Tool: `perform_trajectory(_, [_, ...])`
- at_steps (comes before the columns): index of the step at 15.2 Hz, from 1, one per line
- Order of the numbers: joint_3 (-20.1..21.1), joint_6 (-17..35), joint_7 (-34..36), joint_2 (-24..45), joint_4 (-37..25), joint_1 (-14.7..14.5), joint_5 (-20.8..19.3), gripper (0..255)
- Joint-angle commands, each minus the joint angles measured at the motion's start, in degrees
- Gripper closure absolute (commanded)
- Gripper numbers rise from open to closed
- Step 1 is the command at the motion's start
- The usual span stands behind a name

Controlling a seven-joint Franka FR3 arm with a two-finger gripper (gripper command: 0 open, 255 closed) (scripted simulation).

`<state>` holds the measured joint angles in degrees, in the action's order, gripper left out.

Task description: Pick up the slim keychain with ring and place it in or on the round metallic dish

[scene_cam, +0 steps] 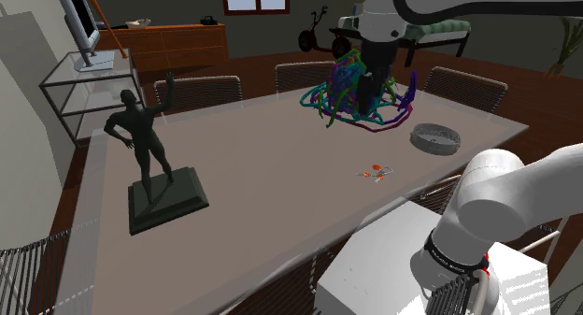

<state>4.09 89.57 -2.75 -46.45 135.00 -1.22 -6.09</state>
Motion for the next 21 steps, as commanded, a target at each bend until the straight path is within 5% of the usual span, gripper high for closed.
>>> perform_trajectory(1, [0.0,0.0,0.0,0.0,0.0,0.0,0.0,0])
perform_trajectory(21, [-13.9,34.83,15.5,6.48,28.5,17.52,-1.51,0])
